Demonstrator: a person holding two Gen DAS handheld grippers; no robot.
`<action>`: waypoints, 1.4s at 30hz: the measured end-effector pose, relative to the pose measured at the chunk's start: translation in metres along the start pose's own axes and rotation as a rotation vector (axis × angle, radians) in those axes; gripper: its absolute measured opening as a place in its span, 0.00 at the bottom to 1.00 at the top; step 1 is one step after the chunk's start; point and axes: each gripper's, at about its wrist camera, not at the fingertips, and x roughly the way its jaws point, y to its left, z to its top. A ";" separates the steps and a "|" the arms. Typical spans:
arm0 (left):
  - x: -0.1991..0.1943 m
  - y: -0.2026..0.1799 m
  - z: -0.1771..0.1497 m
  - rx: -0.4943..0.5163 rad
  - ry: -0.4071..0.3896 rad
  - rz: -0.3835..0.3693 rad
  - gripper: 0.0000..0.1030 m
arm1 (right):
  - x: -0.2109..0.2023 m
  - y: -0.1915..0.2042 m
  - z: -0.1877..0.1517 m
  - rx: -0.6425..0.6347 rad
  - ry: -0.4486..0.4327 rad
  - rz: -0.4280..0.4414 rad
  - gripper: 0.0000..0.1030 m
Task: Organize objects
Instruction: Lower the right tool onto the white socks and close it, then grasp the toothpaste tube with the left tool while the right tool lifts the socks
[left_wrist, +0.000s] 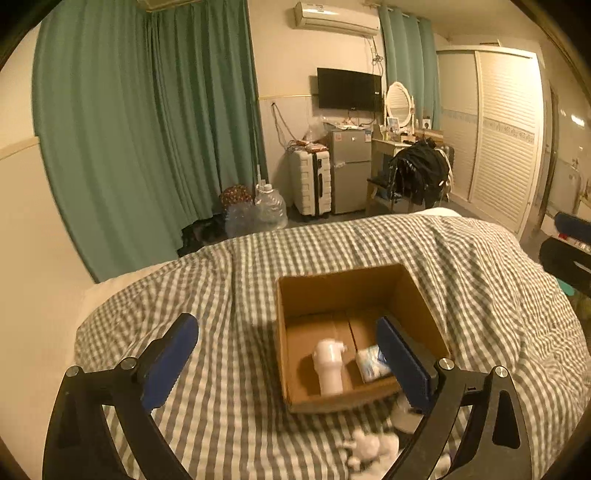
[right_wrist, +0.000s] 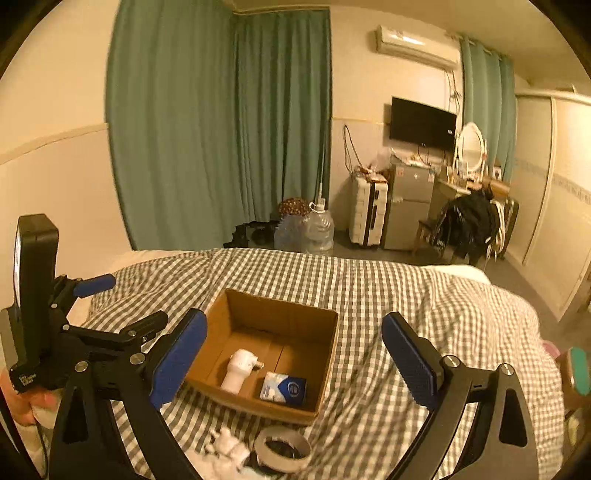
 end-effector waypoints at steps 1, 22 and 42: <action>-0.007 0.000 -0.003 0.002 0.005 0.009 0.97 | -0.008 0.004 -0.002 -0.009 -0.004 -0.002 0.93; 0.003 -0.017 -0.158 -0.049 0.184 0.088 0.97 | 0.043 0.057 -0.179 -0.098 0.361 0.092 0.93; 0.017 -0.043 -0.207 -0.002 0.328 -0.011 0.96 | 0.071 0.047 -0.208 -0.075 0.470 0.166 0.10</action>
